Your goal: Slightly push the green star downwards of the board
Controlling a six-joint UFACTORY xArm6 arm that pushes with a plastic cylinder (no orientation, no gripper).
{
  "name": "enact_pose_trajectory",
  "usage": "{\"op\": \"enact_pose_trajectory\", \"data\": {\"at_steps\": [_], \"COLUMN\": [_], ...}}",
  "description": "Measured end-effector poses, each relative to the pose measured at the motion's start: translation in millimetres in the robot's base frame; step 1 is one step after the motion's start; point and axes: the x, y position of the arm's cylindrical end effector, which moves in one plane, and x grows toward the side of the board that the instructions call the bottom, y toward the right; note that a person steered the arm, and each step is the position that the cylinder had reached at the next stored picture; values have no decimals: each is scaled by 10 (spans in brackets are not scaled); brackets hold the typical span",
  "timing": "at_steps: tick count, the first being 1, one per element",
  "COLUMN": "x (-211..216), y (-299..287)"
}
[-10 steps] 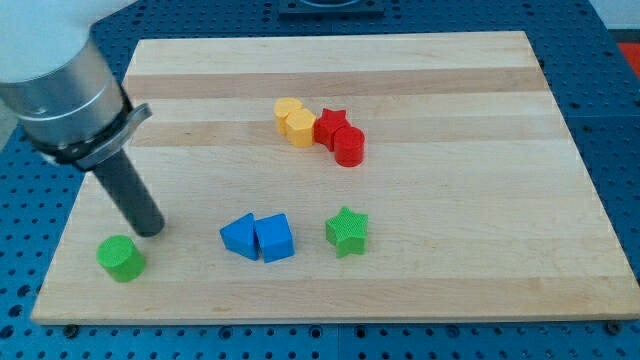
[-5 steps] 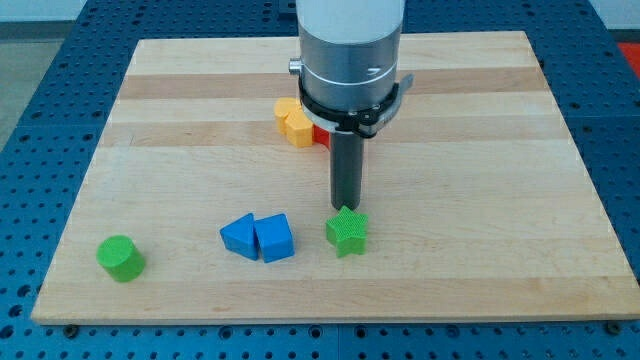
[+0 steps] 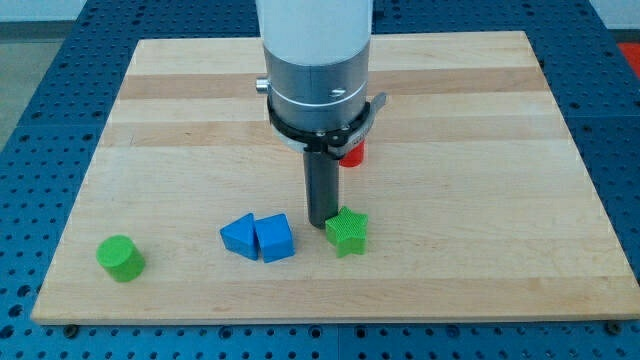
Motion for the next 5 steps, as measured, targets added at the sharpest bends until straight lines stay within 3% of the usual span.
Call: {"op": "enact_pose_trajectory", "data": {"at_steps": [5], "x": [261], "y": [-512]}}
